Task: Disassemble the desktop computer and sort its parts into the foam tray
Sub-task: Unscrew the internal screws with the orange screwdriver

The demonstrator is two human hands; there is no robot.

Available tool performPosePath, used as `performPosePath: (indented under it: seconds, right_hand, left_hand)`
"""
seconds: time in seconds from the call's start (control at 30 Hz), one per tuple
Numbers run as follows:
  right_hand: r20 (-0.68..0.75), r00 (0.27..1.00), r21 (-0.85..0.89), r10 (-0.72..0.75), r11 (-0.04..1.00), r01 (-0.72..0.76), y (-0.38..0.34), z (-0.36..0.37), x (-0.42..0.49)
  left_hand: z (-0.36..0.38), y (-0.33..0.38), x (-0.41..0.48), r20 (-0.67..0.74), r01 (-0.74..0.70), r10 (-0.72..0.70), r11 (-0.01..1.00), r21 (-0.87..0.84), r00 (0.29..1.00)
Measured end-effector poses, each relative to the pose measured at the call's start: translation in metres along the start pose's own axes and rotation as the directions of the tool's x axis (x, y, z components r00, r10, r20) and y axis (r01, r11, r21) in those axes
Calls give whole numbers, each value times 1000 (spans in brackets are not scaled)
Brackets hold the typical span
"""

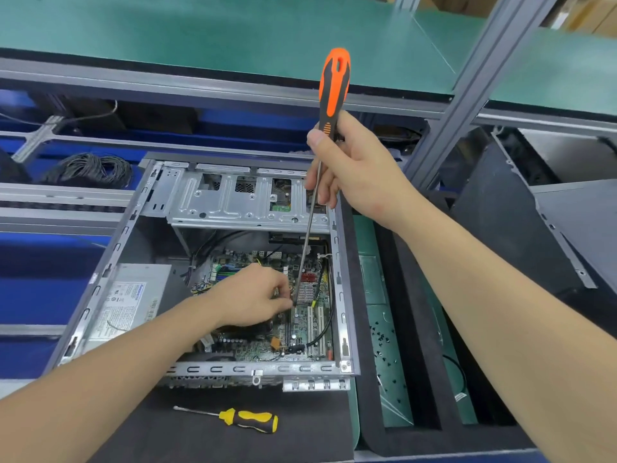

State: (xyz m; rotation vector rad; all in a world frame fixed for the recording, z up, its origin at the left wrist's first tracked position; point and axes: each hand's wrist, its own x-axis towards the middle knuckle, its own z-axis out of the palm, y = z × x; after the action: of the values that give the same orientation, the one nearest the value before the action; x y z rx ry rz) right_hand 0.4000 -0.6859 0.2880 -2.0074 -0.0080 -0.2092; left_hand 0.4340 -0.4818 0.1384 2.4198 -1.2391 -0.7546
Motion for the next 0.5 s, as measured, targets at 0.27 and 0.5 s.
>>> performPosePath:
  seconds: [0.27, 0.5]
  right_hand:
    - [-76, 997, 121, -28, 992, 37, -8, -3, -7]
    - [-171, 980, 266, -98, 953, 142, -34, -6, -25]
  left_hand:
    - [-19, -21, -8, 412, 440, -196, 130, -889, 890]
    - [-43, -2, -26, 396, 387, -186, -86, -918, 899]
